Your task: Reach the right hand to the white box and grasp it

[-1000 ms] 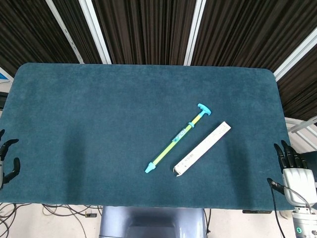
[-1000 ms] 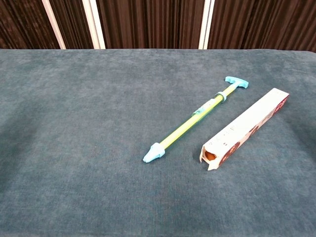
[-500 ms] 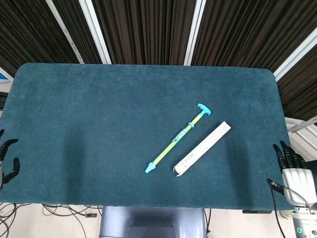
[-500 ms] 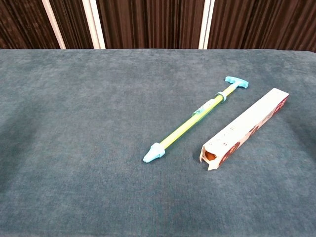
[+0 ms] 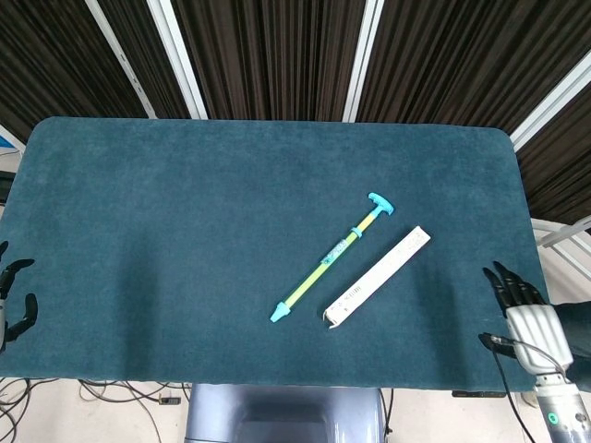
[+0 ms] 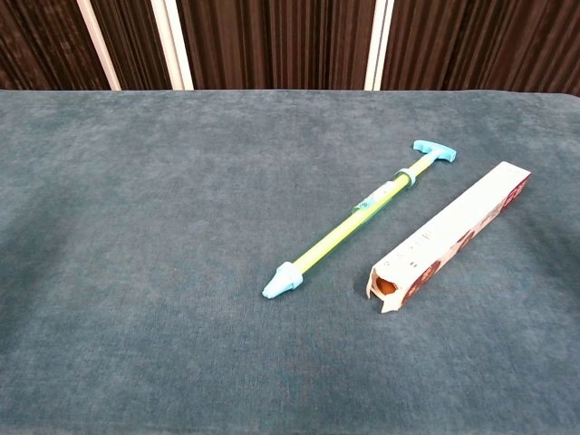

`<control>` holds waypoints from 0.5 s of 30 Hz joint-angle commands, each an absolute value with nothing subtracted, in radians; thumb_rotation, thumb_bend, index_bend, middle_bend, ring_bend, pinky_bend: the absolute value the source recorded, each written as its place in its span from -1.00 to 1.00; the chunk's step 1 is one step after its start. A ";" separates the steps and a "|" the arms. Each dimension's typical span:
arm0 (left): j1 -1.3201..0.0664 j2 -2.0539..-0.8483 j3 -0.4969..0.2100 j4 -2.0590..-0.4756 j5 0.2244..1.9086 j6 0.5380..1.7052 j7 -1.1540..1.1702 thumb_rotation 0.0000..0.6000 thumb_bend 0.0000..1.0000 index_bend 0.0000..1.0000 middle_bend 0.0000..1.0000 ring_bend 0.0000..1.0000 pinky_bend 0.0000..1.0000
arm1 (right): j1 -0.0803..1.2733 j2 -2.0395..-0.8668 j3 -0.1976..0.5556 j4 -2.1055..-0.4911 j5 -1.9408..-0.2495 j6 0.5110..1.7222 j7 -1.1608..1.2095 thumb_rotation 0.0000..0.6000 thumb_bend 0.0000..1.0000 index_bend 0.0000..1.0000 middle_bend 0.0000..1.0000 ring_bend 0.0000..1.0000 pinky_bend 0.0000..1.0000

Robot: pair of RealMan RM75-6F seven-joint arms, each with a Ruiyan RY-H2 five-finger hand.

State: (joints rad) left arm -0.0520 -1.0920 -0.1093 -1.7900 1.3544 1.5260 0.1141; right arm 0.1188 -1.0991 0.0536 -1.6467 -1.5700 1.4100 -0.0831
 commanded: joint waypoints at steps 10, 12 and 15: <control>-0.052 -1.089 -0.113 -1.793 1.346 1.525 0.112 1.00 0.05 -0.53 -1.00 -1.00 -1.00 | 0.472 -1.079 0.137 -1.661 -1.516 0.948 -0.103 1.00 -0.82 -0.98 -0.83 -0.77 -0.58; -0.052 -1.089 -0.113 -1.794 1.342 1.522 0.112 1.00 0.05 -0.53 -1.00 -1.00 -1.00 | 0.506 -1.120 0.150 -1.640 -1.484 0.911 -0.124 1.00 -0.81 -0.98 -0.83 -0.77 -0.58; -0.052 -1.088 -0.114 -1.796 1.334 1.520 0.112 1.00 0.05 -0.53 -1.00 -1.00 -1.00 | 0.544 -1.173 0.161 -1.614 -1.446 0.871 -0.136 1.00 -0.81 -0.98 -0.83 -0.77 -0.58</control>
State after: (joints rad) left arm -0.0517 -1.0885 -0.1133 -1.7949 1.3352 1.5203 0.1119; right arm 0.5155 -1.1330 0.1458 -1.6379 -1.4793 0.9080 -0.1158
